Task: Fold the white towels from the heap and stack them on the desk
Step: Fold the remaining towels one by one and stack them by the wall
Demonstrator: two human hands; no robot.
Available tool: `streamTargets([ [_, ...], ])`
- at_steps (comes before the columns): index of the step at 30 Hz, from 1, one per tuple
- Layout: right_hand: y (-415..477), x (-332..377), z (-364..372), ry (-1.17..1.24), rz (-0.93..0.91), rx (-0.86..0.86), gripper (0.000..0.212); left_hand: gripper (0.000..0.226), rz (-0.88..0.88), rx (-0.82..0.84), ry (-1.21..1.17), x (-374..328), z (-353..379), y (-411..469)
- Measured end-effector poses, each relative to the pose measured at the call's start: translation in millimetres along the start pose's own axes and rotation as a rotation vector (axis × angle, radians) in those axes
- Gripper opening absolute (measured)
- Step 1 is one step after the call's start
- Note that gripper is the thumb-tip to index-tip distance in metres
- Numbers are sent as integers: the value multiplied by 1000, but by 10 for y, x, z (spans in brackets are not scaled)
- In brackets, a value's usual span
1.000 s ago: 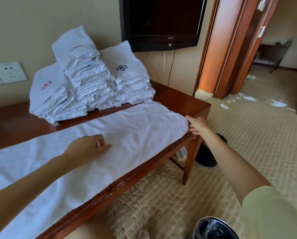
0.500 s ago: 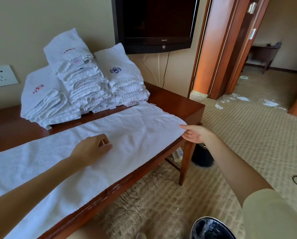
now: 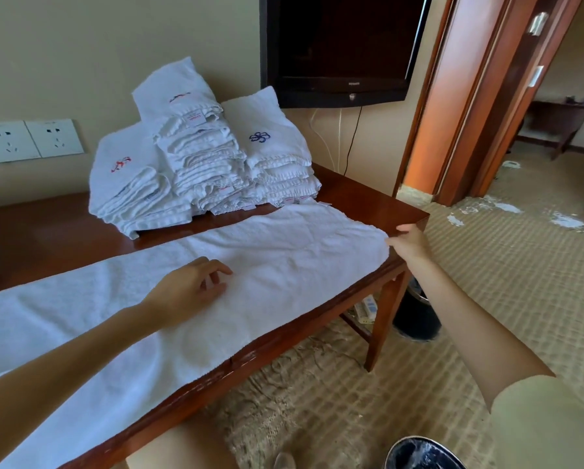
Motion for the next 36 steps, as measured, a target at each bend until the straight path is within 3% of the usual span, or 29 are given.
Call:
streamTargets([
  [2,-124,342,49,-58,-162,-55,43,14,-16,37,16,124,-114,-136],
  [4,-328,752,262,-85,-324,22,33,11,-54,60,-14,273,-231,-311],
  [10,-1482,1831,1255,-51,-706,601,17,14,-215,89,-111,781,-594,-998],
  [14,-2355,2175,1731,-91,-808,983,21,4,-295,74,-24,1041,-828,-1480],
  [18,-2990,2271,1966,-275,-935,1219,28,25,-386,61,15,1192,-1037,-1902],
  [21,-3192,2270,2098,-374,-976,1260,34,45,-390,26,-22,1254,-1143,-2131],
  [25,-3333,2246,2208,-507,-1033,1284,34,20,-444,-13,-33,1323,-1223,-2230],
  [36,-3403,2349,2366,-406,-1025,1253,18,21,-582,-186,-115,1585,-1395,-2505],
])
Point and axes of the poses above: each hand's wrist, its own y-axis towards the middle knuckle, its own z-axis out of the palm, x = y × z, the point moved 7 cm from there along y, towards the middle knuckle, and after that the axes turned 6 degrees about -y, right-handed, at the moved point
